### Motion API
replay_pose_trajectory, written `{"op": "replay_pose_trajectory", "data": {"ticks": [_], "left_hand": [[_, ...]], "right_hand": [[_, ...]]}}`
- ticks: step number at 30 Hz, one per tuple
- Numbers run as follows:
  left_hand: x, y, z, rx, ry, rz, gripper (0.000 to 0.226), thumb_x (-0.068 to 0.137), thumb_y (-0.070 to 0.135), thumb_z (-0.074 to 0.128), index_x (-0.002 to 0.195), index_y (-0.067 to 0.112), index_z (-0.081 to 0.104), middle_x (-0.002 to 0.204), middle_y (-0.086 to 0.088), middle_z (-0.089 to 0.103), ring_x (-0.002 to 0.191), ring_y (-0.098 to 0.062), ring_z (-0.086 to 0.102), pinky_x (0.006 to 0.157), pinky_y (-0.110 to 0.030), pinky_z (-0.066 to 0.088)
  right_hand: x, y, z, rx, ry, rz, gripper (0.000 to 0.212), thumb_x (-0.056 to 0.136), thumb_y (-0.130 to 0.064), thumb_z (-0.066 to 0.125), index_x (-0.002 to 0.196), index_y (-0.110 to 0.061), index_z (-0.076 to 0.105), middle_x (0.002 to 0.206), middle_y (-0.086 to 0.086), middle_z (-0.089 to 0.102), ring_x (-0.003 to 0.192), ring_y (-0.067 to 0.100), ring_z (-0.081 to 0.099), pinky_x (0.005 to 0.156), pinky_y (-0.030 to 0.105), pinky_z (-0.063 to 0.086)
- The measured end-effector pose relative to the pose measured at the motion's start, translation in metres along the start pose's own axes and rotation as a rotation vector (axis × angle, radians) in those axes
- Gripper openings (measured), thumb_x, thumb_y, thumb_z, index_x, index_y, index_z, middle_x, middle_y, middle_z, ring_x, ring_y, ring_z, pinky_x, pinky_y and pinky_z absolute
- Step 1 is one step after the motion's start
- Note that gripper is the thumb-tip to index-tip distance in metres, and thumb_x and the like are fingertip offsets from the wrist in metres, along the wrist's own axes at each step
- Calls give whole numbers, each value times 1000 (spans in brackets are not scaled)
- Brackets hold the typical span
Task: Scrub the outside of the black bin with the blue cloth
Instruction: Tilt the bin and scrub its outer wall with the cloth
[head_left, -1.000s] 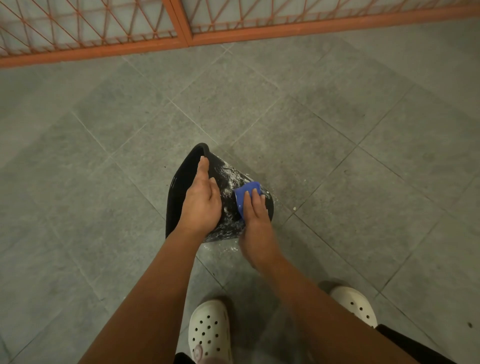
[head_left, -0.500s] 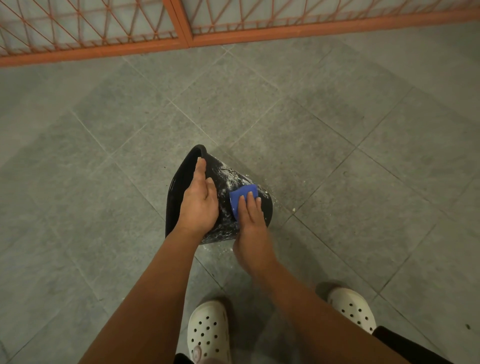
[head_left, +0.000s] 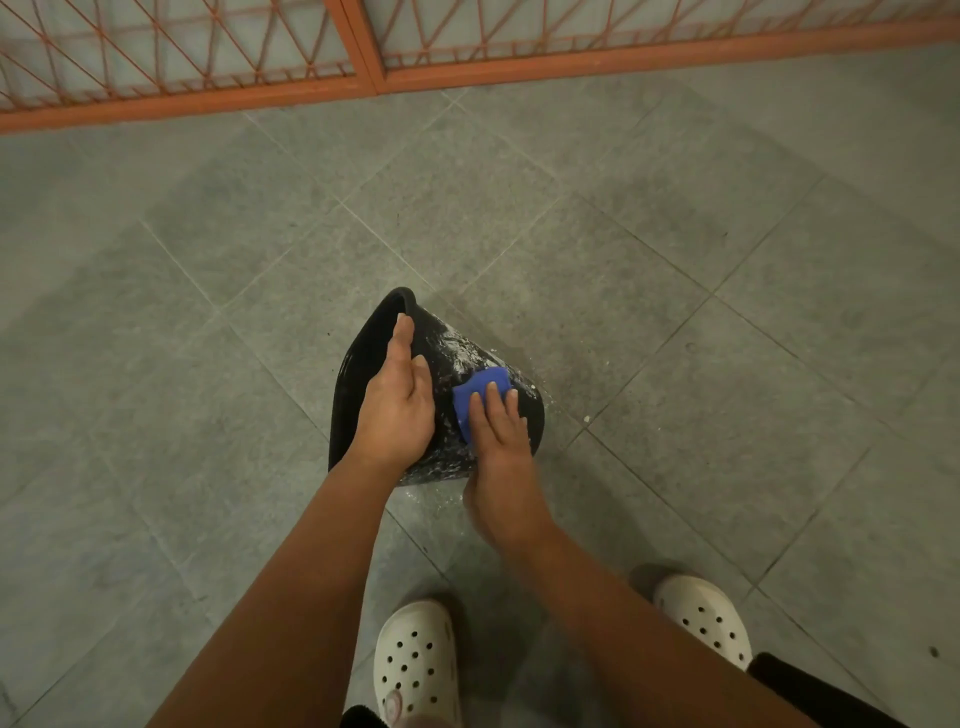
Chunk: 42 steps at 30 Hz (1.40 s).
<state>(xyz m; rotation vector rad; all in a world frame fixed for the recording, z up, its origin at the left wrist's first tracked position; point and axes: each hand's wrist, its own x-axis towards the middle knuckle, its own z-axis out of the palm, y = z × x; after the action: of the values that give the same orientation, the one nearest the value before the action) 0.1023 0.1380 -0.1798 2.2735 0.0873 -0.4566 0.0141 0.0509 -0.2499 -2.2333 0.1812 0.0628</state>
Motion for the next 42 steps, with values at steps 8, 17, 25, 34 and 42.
{"op": "replay_pose_trajectory", "data": {"ticks": [8, 17, 25, 34, 42], "left_hand": [[-2, -1, 2, -43, -14, 8, 49, 104, 24, 30, 150, 31, 17, 86, 24, 47, 77, 11, 51, 72, -7, 37], [4, -12, 0, -47, -8, 33, 49, 103, 19, 31, 151, 23, 20, 82, 27, 38, 67, 34, 42, 67, 7, 33], [4, -14, 0, -116, -4, 54, 48, 103, 23, 32, 150, 25, 22, 93, 30, 41, 74, 35, 41, 77, 0, 32], [6, -19, 1, -166, 25, 62, 46, 103, 22, 33, 149, 22, 28, 115, 27, 46, 89, 35, 40, 83, 4, 27], [7, -16, 13, -203, 106, 47, 41, 103, 20, 34, 143, 17, 40, 79, 23, 46, 66, 26, 47, 71, 2, 39]], "right_hand": [[30, 1, -8, -46, -16, -70, 71, 85, 11, 48, 146, -1, 13, 156, 13, 10, 144, 34, 3, 119, 39, 10], [10, -16, 5, 56, 9, -49, 81, 73, 17, 48, 146, -5, 20, 155, 12, 14, 142, 35, -4, 114, 47, 0], [13, 1, -3, 34, -38, 44, 77, 82, 13, 45, 148, -6, 9, 157, 6, 2, 144, 30, -8, 118, 46, 10], [27, -4, 0, 74, -47, -66, 79, 77, 16, 47, 147, -7, 17, 156, 8, 10, 143, 35, -3, 116, 52, 13], [-10, -4, 13, 68, 76, -98, 71, 76, 3, 32, 146, -5, 19, 155, 10, 17, 143, 39, 8, 113, 53, 20]]}}
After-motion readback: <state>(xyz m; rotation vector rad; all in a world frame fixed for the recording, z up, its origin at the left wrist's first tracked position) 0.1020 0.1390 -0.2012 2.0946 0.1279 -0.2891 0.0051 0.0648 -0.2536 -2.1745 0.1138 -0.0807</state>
